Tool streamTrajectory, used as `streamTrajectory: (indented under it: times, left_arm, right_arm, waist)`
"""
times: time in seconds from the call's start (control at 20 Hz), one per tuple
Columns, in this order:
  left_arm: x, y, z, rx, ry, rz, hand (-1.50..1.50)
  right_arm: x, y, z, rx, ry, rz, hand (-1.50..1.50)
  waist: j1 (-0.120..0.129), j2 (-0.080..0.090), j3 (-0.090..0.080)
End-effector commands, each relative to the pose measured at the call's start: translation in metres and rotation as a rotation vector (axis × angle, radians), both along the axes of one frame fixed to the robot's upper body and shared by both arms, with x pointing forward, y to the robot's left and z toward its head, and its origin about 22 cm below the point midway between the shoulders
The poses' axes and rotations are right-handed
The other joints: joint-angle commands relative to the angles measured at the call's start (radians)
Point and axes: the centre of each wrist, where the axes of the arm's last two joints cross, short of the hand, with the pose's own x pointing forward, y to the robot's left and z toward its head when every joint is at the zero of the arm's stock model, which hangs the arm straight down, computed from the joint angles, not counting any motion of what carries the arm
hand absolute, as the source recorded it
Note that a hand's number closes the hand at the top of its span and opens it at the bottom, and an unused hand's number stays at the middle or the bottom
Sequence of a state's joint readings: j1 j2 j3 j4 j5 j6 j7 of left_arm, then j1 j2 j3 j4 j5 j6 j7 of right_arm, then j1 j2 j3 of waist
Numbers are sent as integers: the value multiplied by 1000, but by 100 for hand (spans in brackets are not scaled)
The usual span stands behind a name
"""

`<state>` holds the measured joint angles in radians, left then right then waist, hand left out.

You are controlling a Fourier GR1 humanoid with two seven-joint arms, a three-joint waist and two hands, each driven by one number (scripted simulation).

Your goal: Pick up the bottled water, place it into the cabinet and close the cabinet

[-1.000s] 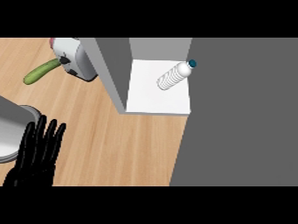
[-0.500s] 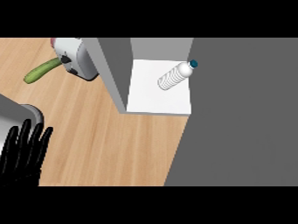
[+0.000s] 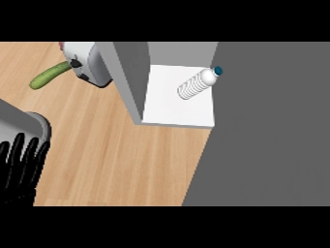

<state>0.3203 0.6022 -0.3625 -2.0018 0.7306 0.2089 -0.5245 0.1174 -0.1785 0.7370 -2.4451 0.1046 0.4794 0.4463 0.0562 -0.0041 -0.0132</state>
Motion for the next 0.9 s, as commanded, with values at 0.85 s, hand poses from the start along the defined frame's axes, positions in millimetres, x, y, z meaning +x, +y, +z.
streamTrajectory:
  times: [0.85]
  left_arm:
    - [-2, 11, 8, -6, -44, -73, -150]
  right_arm:
    - [20, 43, -22, 138, 281, 80, 150]
  waist:
    - [97, 47, -2]
